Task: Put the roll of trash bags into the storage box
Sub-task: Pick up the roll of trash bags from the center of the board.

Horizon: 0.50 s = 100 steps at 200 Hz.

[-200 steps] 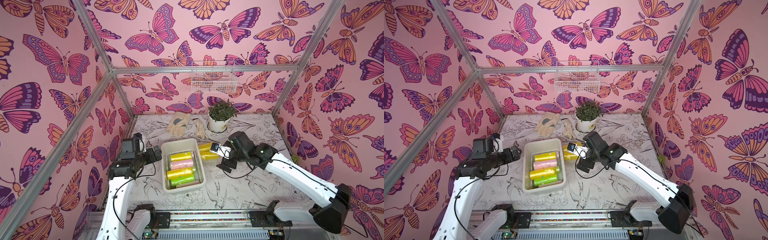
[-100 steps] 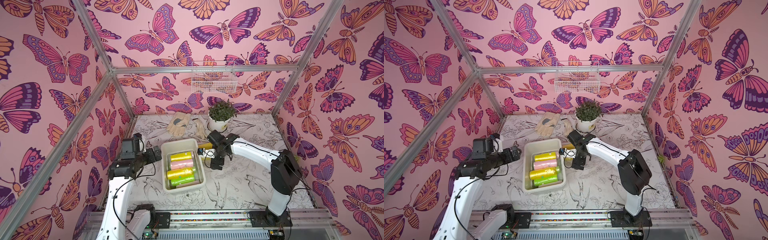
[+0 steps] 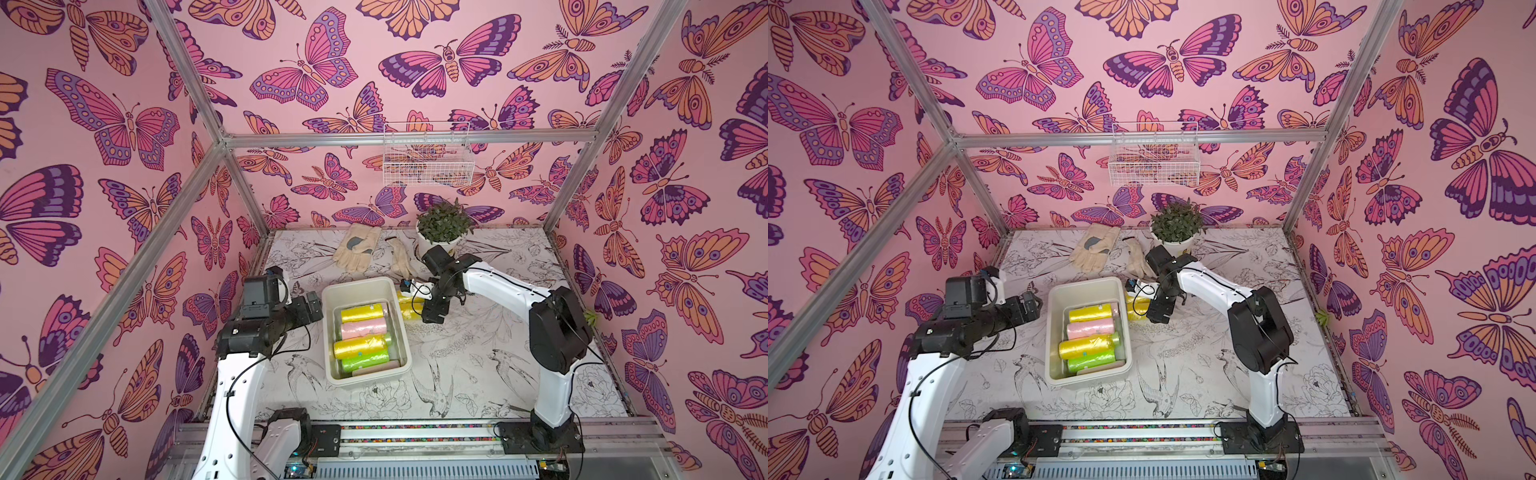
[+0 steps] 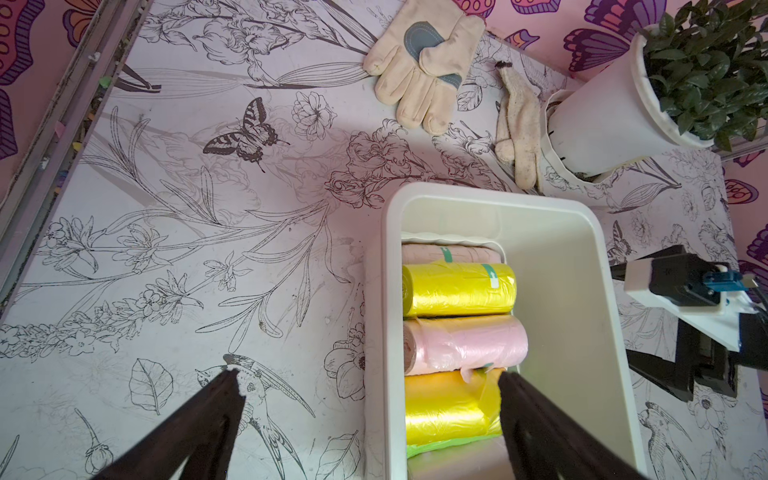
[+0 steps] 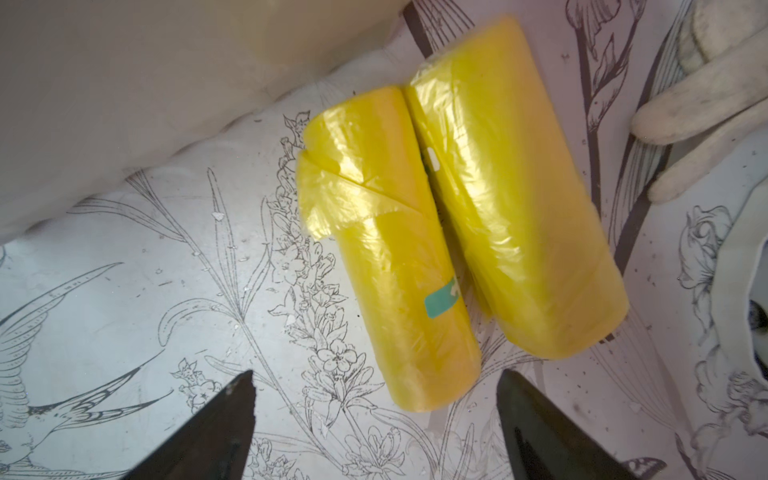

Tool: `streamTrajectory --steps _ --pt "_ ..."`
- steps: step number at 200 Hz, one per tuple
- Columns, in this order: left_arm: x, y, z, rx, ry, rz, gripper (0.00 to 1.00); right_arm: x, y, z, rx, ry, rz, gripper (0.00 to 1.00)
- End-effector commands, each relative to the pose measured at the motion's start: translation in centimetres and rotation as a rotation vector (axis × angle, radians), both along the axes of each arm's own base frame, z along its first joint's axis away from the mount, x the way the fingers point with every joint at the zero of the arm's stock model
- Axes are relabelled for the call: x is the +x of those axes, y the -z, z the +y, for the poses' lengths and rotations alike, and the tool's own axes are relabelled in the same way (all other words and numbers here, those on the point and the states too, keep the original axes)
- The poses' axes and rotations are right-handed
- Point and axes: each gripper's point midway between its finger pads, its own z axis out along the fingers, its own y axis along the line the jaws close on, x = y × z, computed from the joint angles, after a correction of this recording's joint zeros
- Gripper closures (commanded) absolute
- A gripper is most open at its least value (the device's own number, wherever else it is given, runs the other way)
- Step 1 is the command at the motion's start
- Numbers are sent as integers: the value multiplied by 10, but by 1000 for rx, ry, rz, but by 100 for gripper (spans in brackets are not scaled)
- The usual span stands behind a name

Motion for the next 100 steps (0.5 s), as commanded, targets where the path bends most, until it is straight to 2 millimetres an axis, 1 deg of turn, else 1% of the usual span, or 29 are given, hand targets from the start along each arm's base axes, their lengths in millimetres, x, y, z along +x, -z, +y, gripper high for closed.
streamTrajectory --steps 1,20,32,44,68,100 --pt "-2 7 2 -5 -14 32 0 -2 1 5 101 -25 74 7" --pt "-2 8 2 -5 -17 37 0 -1 1 8 142 -34 119 8" --pt "-2 9 3 -4 -18 40 0 4 4 10 146 -26 125 9" --pt "-1 10 3 -5 -16 44 0 12 10 10 136 -3 127 10" --pt "-1 10 3 -4 -17 45 0 24 27 2 68 41 135 14" --pt "-1 11 4 -7 -21 47 0 21 40 1 63 42 148 14"
